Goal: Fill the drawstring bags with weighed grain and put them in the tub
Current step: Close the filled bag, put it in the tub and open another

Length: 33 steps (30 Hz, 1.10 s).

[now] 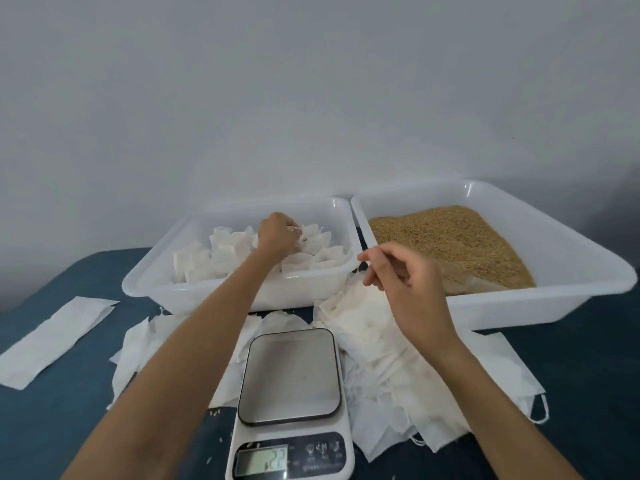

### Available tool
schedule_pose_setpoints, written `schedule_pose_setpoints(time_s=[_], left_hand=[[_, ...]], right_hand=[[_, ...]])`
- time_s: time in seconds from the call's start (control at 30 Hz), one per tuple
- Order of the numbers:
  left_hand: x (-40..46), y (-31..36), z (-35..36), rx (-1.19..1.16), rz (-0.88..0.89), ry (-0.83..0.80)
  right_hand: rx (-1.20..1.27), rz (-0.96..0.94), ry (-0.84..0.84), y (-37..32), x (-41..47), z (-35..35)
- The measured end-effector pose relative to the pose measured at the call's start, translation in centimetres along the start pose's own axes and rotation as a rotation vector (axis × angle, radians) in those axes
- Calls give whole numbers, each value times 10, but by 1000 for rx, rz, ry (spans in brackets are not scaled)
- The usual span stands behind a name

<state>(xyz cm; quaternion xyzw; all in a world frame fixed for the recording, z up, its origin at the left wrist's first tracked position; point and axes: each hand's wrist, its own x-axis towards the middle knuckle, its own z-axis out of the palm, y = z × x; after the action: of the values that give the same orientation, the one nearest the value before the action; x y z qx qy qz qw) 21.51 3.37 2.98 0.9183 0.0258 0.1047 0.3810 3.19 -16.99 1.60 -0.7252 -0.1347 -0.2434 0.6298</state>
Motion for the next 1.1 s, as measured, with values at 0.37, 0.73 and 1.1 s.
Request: schedule_pose_setpoints(time_s=[0.37, 0.73, 1.1], left_hand=[[-135, 21, 1, 17, 603, 65], [-178, -3, 45, -8, 607, -376], [-176, -3, 40, -148, 508, -340]], right_hand=[[524, 228, 68, -9, 9, -16], [515, 209, 31, -6, 9, -15], [505, 209, 19, -3, 9, -16]])
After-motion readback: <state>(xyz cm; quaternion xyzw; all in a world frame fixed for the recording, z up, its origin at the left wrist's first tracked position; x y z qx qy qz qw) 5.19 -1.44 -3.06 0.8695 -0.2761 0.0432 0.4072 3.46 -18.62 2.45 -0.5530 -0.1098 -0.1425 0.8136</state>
